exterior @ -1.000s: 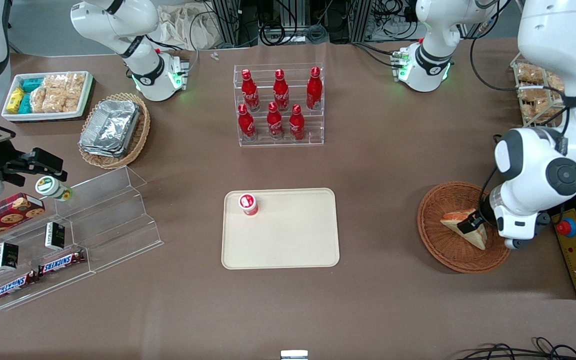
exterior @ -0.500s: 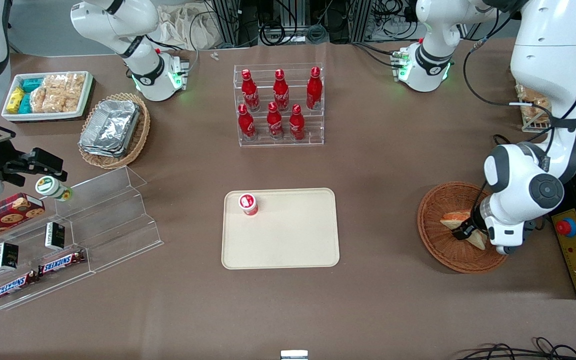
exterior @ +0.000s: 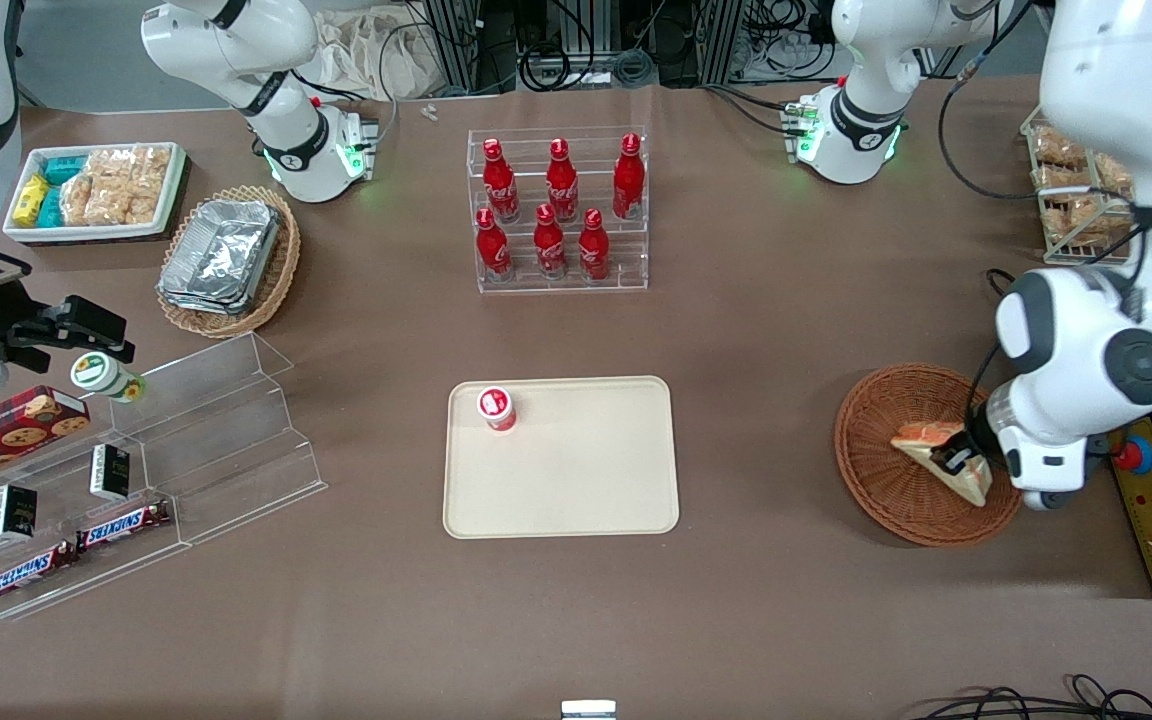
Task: Place sandwich from basket to tray
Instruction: 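Lower the left gripper onto the sandwich in the basket and grasp it, then lift the sandwich and carry it over the cream tray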
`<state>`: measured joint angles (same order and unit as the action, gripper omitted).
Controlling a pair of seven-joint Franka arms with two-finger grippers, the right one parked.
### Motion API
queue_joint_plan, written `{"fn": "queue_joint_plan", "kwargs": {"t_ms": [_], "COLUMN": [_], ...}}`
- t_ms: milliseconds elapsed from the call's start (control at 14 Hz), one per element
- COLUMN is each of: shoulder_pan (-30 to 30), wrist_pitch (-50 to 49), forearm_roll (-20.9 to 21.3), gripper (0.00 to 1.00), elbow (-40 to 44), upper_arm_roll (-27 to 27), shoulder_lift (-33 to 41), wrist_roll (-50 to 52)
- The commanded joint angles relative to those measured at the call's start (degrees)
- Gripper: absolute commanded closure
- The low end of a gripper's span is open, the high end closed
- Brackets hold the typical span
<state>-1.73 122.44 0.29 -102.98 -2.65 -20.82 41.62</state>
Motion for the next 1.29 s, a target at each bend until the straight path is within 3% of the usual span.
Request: {"fn": "queue_joint_plan", "kwargs": {"t_ms": [0,143,500,786,1000,1214], "shoulder_pan": [1.1,1.1,1.4,8.0,10.8,14.5], "wrist_pitch": [-14.6,-18.8,-16.0,-4.9,4.4,9.5], "forearm_roll": [0.2,0.1,0.0,1.2,4.7,5.4], "gripper": [1.00,1.00,1.00,1.00,1.00,1.00], "elbow": [11.5,15.1,14.7,14.1,14.5,14.3], "upper_arm_roll": [-4.2,-10.7,-23.3,-24.3,-24.3,-24.0], "shoulder_lift": [1.4,1.8,0.3,-7.6,-14.4,-17.0], "wrist_roll": [-2.3,-6.6,-17.1,-11.0,-8.8,-8.7]}}
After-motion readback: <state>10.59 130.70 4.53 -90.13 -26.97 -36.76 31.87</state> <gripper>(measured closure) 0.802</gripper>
